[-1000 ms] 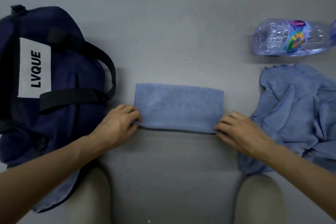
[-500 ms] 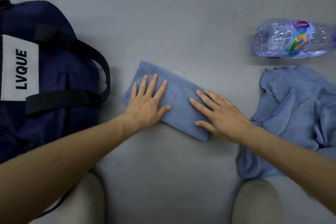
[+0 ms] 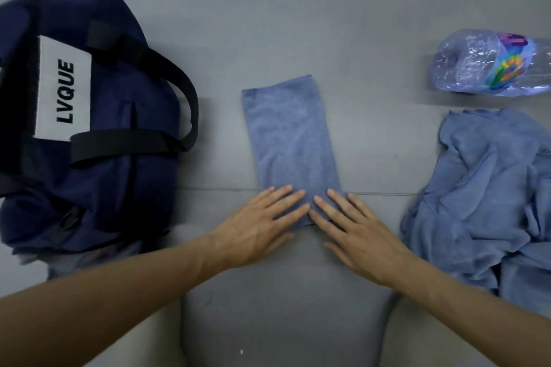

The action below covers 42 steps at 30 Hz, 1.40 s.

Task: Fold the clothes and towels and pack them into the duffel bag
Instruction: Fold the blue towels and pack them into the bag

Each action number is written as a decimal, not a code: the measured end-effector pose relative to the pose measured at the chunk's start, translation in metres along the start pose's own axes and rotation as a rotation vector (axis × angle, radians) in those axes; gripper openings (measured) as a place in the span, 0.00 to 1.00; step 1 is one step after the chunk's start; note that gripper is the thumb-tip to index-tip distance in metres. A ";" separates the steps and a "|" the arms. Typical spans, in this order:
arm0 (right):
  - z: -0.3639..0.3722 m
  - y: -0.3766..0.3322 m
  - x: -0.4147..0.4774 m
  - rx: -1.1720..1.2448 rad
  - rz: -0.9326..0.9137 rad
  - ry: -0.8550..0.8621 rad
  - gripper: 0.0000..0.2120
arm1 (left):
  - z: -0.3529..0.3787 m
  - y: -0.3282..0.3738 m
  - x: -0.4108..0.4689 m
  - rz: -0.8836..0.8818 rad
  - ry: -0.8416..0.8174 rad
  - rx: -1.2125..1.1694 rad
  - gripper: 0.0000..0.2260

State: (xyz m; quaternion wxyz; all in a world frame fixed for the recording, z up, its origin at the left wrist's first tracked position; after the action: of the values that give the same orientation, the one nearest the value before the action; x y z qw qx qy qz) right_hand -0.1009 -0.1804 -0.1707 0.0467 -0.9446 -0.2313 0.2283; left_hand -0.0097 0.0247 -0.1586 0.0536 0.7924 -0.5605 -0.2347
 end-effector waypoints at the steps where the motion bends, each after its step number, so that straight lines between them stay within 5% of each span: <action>1: 0.003 0.003 -0.001 -0.022 -0.022 0.003 0.31 | 0.009 0.000 -0.006 0.018 -0.058 0.029 0.27; 8: -0.017 0.026 0.024 -0.078 -0.061 0.133 0.35 | -0.009 -0.061 -0.001 -0.002 -0.140 0.197 0.29; 14: -0.036 0.038 0.059 -0.039 -0.082 0.198 0.32 | -0.026 -0.079 0.007 -0.169 -0.055 0.154 0.33; 17: -0.042 0.038 0.065 -0.006 -0.091 0.230 0.30 | -0.028 -0.072 0.008 -0.175 0.064 0.106 0.26; 23: -0.066 0.037 0.079 0.346 0.081 0.282 0.16 | -0.035 -0.064 0.019 -0.275 0.063 0.026 0.29; 26: -0.076 0.045 0.079 0.637 0.216 0.305 0.15 | -0.042 -0.060 0.027 -0.327 0.119 0.016 0.19; 29: -0.079 0.047 0.078 0.676 0.236 0.244 0.18 | -0.050 -0.066 0.031 -0.351 0.171 -0.006 0.10; 33: -0.071 0.046 0.076 0.605 0.185 0.043 0.37 | -0.063 -0.071 0.028 -0.396 0.171 -0.138 0.12; 36: -0.070 0.042 0.073 0.493 0.115 0.062 0.38 | -0.066 -0.075 0.025 -0.447 0.141 -0.271 0.09; 39: -0.072 0.039 0.071 0.495 0.113 0.118 0.30 | -0.065 -0.081 0.026 -0.521 0.091 -0.376 0.12; 42: -0.074 0.051 0.071 0.726 0.312 0.201 0.17 | -0.061 -0.083 0.026 -0.567 0.038 -0.410 0.14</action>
State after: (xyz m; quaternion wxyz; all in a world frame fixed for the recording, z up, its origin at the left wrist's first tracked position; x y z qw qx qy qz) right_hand 0.0100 -0.1919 -0.1434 0.3643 -0.9081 0.0159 0.2059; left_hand 0.0955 0.0208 -0.1418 0.1547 0.8936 -0.2582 -0.3329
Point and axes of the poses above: each hand's wrist, its own x-axis towards the middle knuckle, its own z-axis out of the palm, y = z × x, the point moved 4 cm from there along x, towards the middle knuckle, and after that the axes turned 11 degrees about -y, right-handed, at the moved point
